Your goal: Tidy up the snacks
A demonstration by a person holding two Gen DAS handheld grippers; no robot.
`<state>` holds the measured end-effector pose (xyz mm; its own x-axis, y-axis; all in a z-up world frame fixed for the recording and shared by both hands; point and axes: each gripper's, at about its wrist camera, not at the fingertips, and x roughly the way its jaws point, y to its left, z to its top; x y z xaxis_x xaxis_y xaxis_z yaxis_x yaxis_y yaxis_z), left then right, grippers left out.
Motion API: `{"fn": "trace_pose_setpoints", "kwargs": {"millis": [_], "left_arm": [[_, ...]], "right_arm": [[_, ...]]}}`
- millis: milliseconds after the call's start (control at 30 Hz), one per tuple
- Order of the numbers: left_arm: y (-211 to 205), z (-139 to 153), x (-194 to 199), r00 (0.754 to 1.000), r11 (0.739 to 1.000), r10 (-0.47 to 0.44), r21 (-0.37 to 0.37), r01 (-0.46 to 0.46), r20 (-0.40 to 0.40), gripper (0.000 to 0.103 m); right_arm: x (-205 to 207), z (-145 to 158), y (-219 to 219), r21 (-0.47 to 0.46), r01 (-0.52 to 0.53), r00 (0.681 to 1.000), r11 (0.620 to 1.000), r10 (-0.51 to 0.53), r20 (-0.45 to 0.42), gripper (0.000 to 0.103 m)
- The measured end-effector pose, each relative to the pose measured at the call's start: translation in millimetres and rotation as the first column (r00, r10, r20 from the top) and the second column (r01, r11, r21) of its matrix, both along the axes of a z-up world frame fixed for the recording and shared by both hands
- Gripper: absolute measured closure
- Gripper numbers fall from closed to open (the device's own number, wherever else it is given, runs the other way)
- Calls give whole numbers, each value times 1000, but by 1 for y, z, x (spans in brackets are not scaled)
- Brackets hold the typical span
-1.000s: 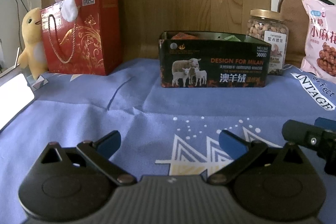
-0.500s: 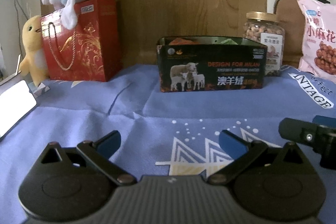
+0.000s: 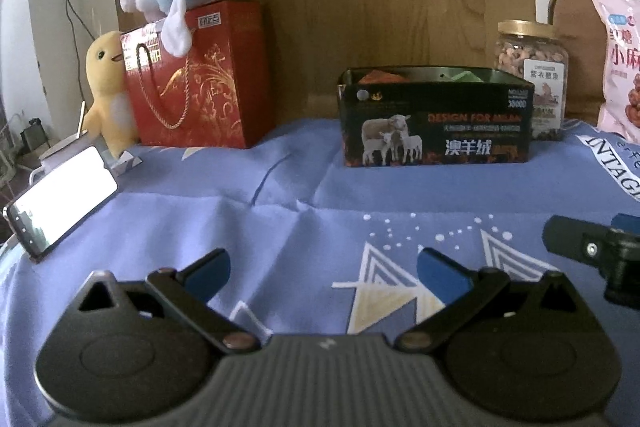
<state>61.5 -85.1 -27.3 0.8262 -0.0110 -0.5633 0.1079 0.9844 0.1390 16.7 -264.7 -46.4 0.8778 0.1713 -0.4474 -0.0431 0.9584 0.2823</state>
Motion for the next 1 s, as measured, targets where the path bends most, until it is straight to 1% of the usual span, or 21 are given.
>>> {"fn": "trace_pose_setpoints", "kwargs": {"millis": [233, 367, 567, 633, 733, 833, 1000], "left_arm": [[3, 7, -6, 1000, 1000, 0, -14, 0, -20, 0], [2, 4, -4, 998, 1000, 20, 5, -20, -62, 0], [1, -1, -4, 995, 999, 27, 30, -24, -93, 0], [2, -1, -3, 996, 999, 31, 39, -28, -88, 0], [2, -1, -4, 998, 997, 38, 67, -34, -59, 0], [2, -1, -5, 998, 998, 23, 63, -19, -60, 0], [1, -2, -6, 995, 999, -29, 36, 33, -92, 0]], "right_arm": [[-2, 1, 2, -18, -1, 1000, 1000, 1, 9, 15], [-2, 1, 1, -11, 6, 1000, 1000, -6, 7, 15], [-3, 1, 2, -10, 7, 1000, 1000, -7, 7, 15], [-3, 1, 2, -8, 10, 1000, 1000, -10, 6, 15], [-4, 1, 1, -6, 17, 1000, 1000, -17, 9, 15], [-4, 1, 2, -6, 18, 1000, 1000, -18, 11, 15], [-5, 1, 1, -5, 22, 1000, 1000, -22, 14, 15]]}}
